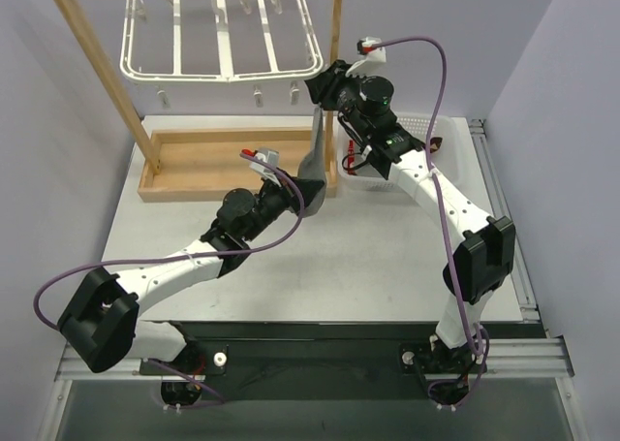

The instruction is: Remove the socks clipped to the hanger

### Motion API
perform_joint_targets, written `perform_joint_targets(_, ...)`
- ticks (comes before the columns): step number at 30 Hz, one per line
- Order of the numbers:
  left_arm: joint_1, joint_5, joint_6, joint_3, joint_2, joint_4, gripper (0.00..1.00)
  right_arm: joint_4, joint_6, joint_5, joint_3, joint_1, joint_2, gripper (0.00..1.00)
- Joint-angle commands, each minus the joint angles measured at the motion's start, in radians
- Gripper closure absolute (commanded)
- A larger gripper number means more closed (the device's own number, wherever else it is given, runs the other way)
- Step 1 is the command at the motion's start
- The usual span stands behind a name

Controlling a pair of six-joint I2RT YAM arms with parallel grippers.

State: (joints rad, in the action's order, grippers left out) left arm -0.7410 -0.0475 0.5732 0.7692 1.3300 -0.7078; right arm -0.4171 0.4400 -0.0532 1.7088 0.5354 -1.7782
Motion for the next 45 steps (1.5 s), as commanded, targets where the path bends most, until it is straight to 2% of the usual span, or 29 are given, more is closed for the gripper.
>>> perform_joint_targets(1, -0.009, 0.031, 0.013, -0.037, -0.029, 0.016, 1.0, -0.055, 0.077, -0.037, -0.004, -0.026, 0.052, 1.0)
perform_joint_targets(6, -0.008, 0.031, 0.007, -0.044, -0.04, 0.013, 1.0, -0.02, 0.135, -0.071, 0.017, -0.038, 0.043, 0.99)
perform_joint_targets(9, -0.008, 0.021, 0.01, -0.041, -0.04, 0.013, 1.0, -0.038, 0.163, -0.091, 0.012, -0.048, 0.04, 0.9)
perform_joint_targets(12, -0.009, 0.018, 0.014, -0.05, -0.046, 0.013, 1.0, -0.043, 0.184, -0.099, 0.012, -0.052, 0.043, 0.78)
perform_joint_targets(15, -0.009, 0.024, 0.014, -0.064, -0.058, 0.011, 1.0, -0.034, 0.187, -0.094, 0.017, -0.052, 0.046, 0.63)
perform_joint_targets(18, -0.009, 0.026, 0.011, -0.056, -0.064, 0.014, 1.0, -0.032, 0.203, -0.105, 0.023, -0.057, 0.043, 0.44)
perform_joint_targets(19, -0.009, 0.024, 0.011, -0.056, -0.064, 0.014, 1.0, -0.034, 0.209, -0.108, 0.022, -0.057, 0.045, 0.41)
perform_joint_targets(24, -0.009, 0.015, 0.02, -0.045, -0.066, 0.016, 1.0, -0.118, 0.221, -0.172, -0.017, -0.058, 0.059, 0.38)
perform_joint_targets(27, -0.008, 0.012, 0.024, -0.041, -0.084, 0.027, 1.0, -0.077, 0.217, -0.209, -0.003, -0.063, 0.068, 0.37)
perform_joint_targets(33, -0.009, 0.015, 0.019, -0.025, -0.124, 0.068, 1.0, 0.113, 0.145, -0.276, -0.034, -0.077, 0.125, 0.22)
perform_joint_targets(36, -0.009, -0.005, 0.037, -0.024, -0.14, 0.071, 1.0, 0.104, 0.067, -0.322, -0.128, -0.074, 0.187, 0.13)
perform_joint_targets(39, -0.009, -0.023, 0.053, -0.021, -0.16, 0.085, 1.0, 0.13, 0.002, -0.365, -0.146, -0.087, 0.223, 0.09)
perform_joint_targets(43, -0.009, -0.029, 0.057, -0.019, -0.184, 0.105, 1.0, 0.247, -0.003, -0.367, -0.107, -0.117, 0.233, 0.09)
perform_joint_targets(45, -0.009, -0.026, 0.056, -0.015, -0.189, 0.113, 1.0, 0.267, 0.002, -0.337, -0.109, -0.12, 0.253, 0.13)
